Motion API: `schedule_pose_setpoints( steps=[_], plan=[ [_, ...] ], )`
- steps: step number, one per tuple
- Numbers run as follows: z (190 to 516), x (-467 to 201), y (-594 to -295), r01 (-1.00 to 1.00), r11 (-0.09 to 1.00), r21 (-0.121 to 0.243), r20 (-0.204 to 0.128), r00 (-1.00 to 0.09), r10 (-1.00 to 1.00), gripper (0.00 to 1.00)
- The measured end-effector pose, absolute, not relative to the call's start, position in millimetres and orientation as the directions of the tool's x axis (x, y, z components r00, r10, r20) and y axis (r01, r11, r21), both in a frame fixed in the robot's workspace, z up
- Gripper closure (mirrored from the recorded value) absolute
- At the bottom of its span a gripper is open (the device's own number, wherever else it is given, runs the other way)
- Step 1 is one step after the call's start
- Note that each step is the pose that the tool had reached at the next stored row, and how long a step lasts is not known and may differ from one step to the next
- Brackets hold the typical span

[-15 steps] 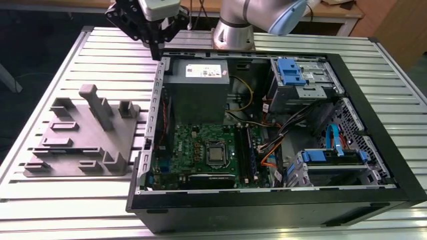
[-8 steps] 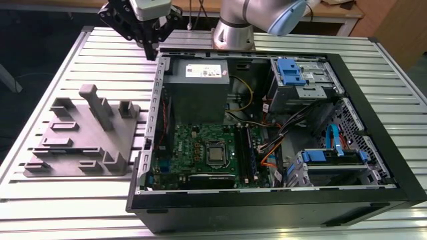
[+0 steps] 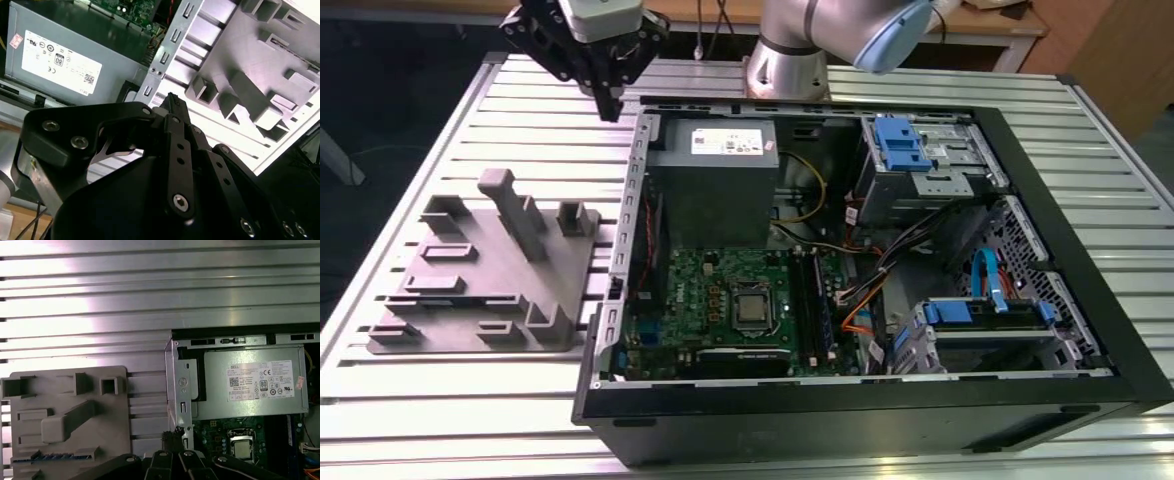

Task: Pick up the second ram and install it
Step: 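Reach for the second ram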

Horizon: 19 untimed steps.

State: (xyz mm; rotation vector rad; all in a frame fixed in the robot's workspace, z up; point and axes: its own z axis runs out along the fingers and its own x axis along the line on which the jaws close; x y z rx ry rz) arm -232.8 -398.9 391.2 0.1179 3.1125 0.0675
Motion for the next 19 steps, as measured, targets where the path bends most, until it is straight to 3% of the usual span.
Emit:
schedule_pose_setpoints(
  steps=[19],
  plan=[
    [385, -283, -401, 0.075, 0.996, 0.044, -0.025, -0.997, 0.076, 0.93]
  ],
)
